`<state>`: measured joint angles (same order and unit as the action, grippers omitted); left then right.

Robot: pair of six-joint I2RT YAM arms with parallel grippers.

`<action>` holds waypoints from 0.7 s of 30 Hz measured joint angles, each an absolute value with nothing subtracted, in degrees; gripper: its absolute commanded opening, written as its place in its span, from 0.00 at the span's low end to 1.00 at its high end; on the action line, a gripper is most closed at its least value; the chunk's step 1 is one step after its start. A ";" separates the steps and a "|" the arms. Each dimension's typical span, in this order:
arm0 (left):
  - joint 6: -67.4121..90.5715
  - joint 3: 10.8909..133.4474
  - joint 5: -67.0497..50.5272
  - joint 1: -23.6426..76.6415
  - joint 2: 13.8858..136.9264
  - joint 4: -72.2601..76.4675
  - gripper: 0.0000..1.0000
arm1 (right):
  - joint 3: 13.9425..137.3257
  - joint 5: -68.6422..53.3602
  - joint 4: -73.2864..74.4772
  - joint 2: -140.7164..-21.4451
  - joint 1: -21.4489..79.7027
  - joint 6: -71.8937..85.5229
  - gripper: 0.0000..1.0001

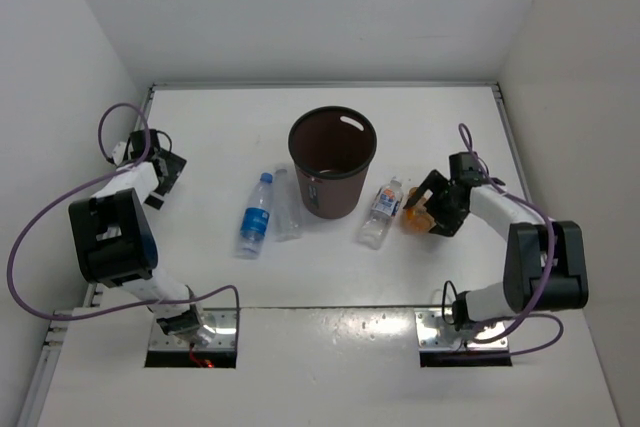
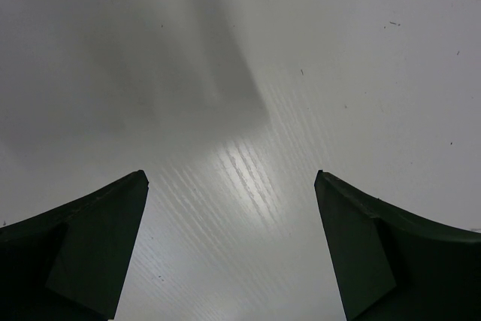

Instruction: Put the plastic bottles in the bin

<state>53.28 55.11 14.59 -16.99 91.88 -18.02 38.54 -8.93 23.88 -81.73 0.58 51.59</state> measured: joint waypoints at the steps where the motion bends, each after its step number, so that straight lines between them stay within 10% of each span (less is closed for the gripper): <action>1: 53.28 55.05 14.50 -16.99 91.88 -17.87 1.00 | 39.38 -8.78 24.27 -82.26 0.58 51.20 0.94; 12: 53.30 54.89 13.45 -16.99 92.03 -17.39 1.00 | 44.91 -9.93 25.54 -92.27 0.58 48.21 0.76; 21: 53.93 54.89 13.13 -16.99 92.16 -17.04 1.00 | 45.25 -12.71 25.10 -93.84 0.58 48.01 0.37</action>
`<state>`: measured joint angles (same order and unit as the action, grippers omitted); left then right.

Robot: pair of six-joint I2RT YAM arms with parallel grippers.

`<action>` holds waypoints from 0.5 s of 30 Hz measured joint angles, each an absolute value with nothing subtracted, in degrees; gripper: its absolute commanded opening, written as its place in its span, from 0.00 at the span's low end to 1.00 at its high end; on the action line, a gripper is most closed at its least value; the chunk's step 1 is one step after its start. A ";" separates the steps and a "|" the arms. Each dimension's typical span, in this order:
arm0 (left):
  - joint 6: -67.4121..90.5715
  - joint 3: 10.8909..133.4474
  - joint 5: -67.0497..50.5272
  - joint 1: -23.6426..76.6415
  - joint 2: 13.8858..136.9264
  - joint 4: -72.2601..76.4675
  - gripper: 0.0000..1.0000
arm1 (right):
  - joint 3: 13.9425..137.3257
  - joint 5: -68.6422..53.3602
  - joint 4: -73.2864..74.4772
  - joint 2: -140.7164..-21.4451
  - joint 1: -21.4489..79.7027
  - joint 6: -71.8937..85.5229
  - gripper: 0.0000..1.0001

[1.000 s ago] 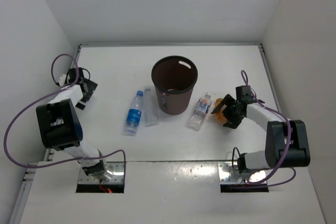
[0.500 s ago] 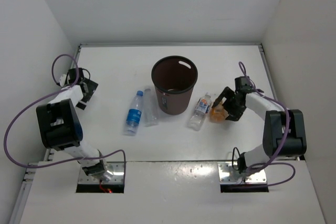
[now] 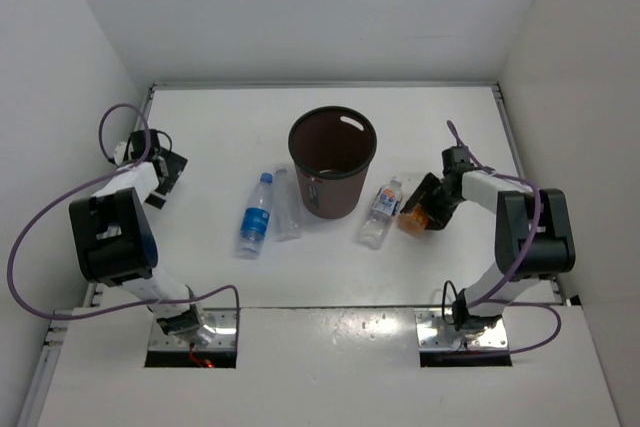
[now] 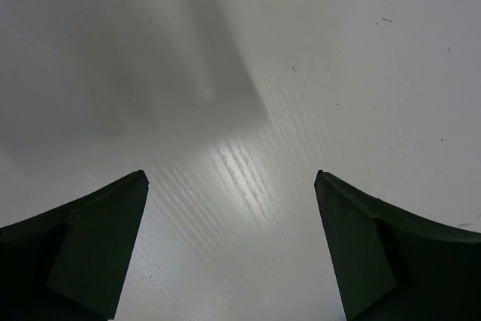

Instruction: Put the plastic bottles in the bin

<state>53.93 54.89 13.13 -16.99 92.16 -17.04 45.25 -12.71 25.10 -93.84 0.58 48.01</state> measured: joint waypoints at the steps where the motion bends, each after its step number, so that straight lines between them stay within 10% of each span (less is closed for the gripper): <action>1: 54.06 54.89 13.13 -16.99 92.20 -17.02 1.00 | 45.25 -12.62 25.19 -93.80 0.56 48.01 0.31; 15: 53.60 54.81 10.70 -16.99 93.01 -14.76 1.00 | 73.69 -5.85 34.50 -87.83 0.10 47.13 0.07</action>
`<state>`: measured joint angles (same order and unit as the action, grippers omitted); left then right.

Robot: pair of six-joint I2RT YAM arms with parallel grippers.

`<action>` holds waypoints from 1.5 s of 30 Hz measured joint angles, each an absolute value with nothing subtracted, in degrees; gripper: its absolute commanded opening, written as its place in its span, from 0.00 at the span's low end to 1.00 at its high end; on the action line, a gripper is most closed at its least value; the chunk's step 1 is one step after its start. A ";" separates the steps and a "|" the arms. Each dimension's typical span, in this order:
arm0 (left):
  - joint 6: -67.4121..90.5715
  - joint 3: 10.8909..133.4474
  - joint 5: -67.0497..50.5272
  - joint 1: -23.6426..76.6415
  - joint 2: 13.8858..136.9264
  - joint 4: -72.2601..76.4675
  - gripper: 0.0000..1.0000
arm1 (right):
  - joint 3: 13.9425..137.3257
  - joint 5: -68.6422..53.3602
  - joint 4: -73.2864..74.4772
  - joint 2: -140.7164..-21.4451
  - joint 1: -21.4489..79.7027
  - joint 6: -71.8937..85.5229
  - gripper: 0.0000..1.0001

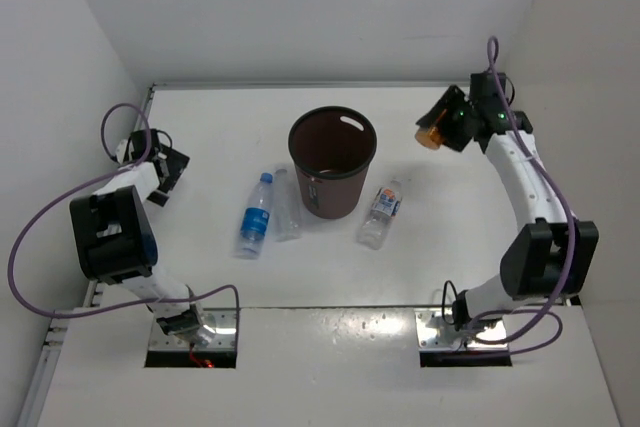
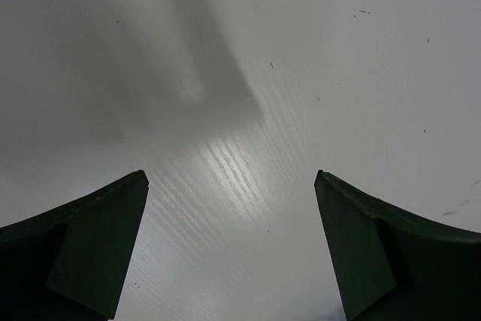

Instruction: Put the plastic bottles in the bin

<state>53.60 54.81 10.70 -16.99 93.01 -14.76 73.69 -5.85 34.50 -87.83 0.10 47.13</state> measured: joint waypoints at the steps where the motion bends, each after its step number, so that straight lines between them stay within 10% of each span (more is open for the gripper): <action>1: 53.45 54.76 10.37 -16.99 93.01 -14.48 1.00 | 75.94 -6.20 33.95 -87.22 0.32 47.00 0.05; 23: 52.77 53.19 7.70 -16.99 93.01 -13.37 1.00 | 101.27 -11.92 32.73 -97.47 28.47 31.62 0.13; 31: 52.77 53.19 7.44 -16.99 93.01 -13.37 1.00 | 102.50 -6.98 41.04 -104.29 34.00 27.99 0.54; 34: 52.77 53.19 7.22 -16.99 93.01 -13.26 1.00 | 107.13 -5.15 42.92 -105.08 34.37 26.96 0.90; 45: 52.77 53.17 6.57 -16.99 93.01 -13.10 1.00 | 116.51 0.14 42.87 -101.75 33.89 26.30 1.00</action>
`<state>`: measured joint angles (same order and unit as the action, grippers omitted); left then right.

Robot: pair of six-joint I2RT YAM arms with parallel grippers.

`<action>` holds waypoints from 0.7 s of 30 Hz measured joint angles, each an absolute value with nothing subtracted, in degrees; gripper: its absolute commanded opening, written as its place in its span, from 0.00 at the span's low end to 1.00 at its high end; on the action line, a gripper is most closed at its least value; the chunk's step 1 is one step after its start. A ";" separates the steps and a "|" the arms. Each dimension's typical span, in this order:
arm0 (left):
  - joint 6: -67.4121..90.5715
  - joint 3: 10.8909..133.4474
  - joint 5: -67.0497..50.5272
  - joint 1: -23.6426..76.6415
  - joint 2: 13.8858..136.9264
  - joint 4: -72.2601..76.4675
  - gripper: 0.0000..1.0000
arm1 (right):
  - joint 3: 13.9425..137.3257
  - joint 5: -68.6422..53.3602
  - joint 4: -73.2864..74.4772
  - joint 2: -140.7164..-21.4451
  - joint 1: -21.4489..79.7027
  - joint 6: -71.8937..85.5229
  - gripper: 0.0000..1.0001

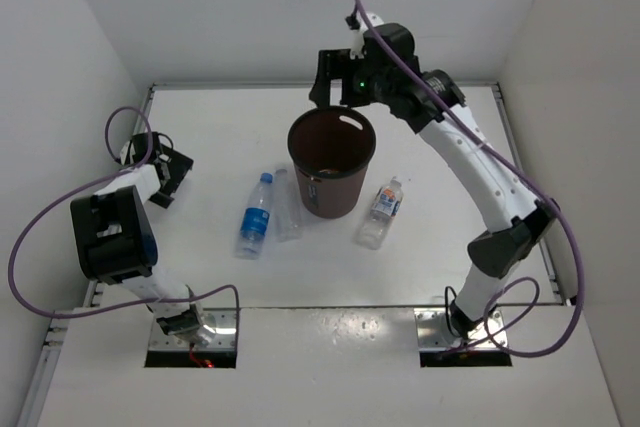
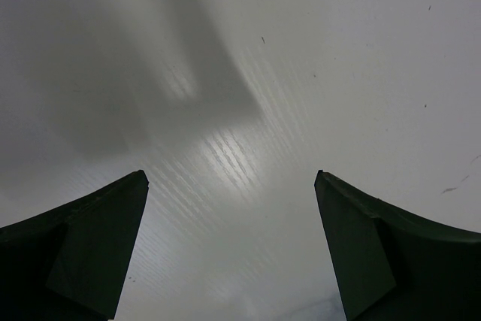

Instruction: Put the plastic bottles in the bin

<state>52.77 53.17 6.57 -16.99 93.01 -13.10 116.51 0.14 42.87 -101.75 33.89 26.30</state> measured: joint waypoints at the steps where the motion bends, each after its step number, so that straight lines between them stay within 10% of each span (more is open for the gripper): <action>1: 52.77 53.17 6.50 -16.99 93.01 -13.10 1.00 | 116.62 1.43 42.63 -100.86 33.85 26.63 1.00; 12: 52.82 53.17 5.74 -16.99 93.01 -12.56 1.00 | 87.13 20.08 32.99 -71.42 25.65 44.21 1.00; 21: 53.15 52.77 5.06 -16.99 93.01 -11.84 1.00 | 53.58 1.52 33.06 -71.66 3.46 64.69 0.97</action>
